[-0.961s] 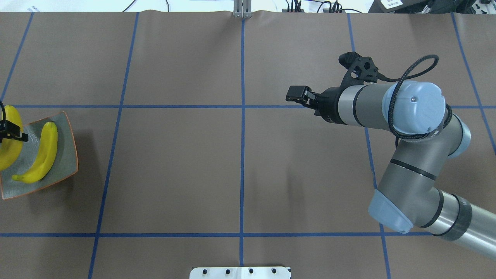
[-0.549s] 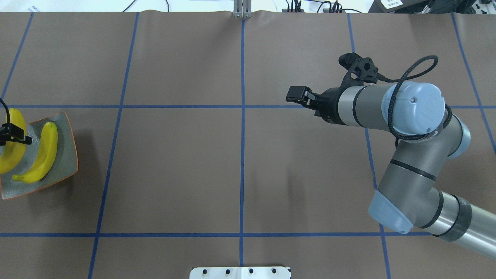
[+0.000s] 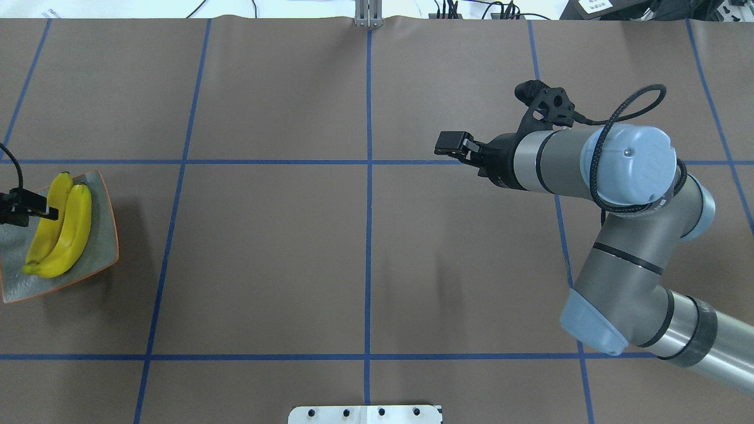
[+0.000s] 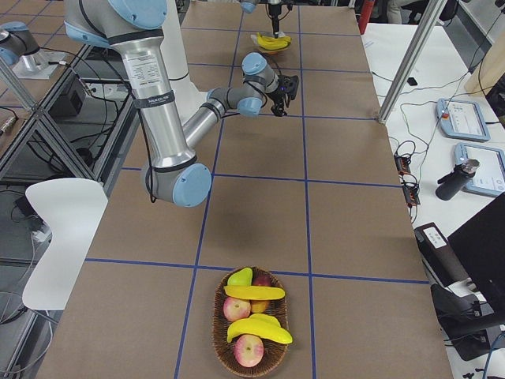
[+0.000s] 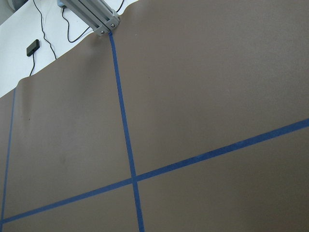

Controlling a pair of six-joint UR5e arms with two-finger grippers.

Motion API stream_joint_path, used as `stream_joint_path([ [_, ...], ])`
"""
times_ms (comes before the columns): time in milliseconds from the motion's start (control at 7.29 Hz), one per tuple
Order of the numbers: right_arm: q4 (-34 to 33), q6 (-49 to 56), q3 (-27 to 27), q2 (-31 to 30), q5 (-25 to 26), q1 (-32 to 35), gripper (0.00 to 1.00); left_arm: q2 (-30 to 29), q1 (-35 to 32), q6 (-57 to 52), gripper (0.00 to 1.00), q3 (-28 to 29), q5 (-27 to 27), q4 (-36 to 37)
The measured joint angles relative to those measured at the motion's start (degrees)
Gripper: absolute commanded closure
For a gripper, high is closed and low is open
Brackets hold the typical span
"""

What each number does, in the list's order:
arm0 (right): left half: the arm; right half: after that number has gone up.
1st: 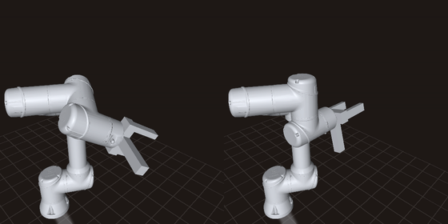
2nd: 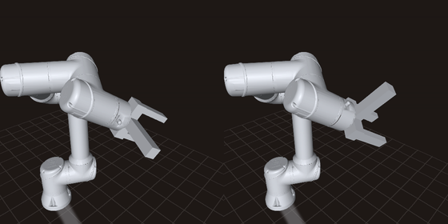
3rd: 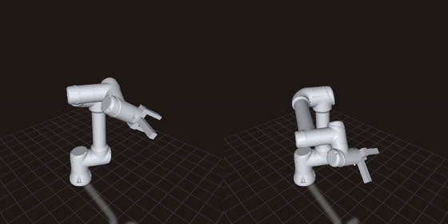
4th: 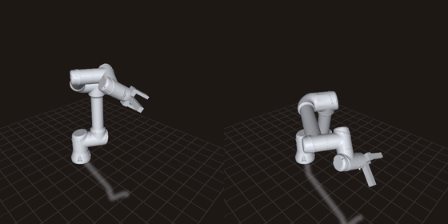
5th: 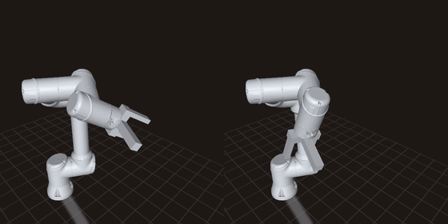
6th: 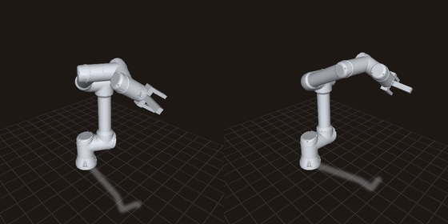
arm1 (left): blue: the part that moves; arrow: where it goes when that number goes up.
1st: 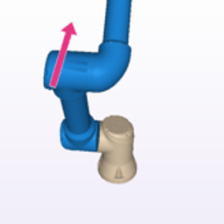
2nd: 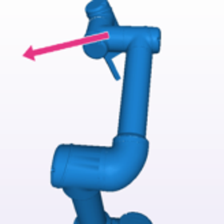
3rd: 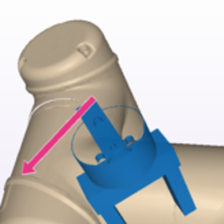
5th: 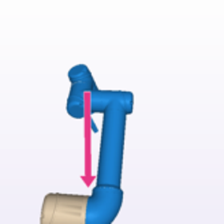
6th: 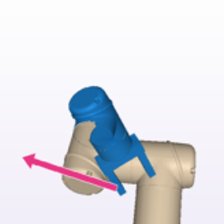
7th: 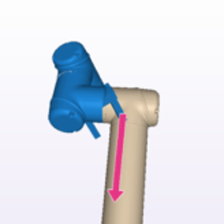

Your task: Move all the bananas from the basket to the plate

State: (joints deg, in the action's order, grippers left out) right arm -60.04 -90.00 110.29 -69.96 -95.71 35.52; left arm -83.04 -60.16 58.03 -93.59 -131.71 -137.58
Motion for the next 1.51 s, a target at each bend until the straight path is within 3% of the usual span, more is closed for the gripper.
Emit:
stream_joint_path([
  [549, 0.1, 1.2, 0.7, -2.3, 0.5, 1.0, 0.0, -1.8, -1.3, 0.4, 0.07, -2.2, -6.1, -0.2],
  [961, 3.3, 8.6, 1.7, -11.7, -1.3, 5.6, 0.0, -6.1, -2.3, 2.0, 0.05, -2.8, -7.4, 0.2],
  [1098, 7.9, 12.7, 0.8, -17.3, -4.3, 9.1, 0.0, -7.7, -2.3, 3.8, 0.04, -2.8, -7.3, 0.3],
  [1235, 12.5, 18.0, -1.6, -22.4, -10.5, 15.1, 0.0, -8.6, -2.3, 5.1, 0.04, -2.8, -7.2, 0.3],
  [1510, 17.5, 32.9, -11.3, -27.2, -27.5, 32.6, 0.0, -9.2, -2.3, 5.9, 0.04, -2.8, -7.1, 0.2],
])
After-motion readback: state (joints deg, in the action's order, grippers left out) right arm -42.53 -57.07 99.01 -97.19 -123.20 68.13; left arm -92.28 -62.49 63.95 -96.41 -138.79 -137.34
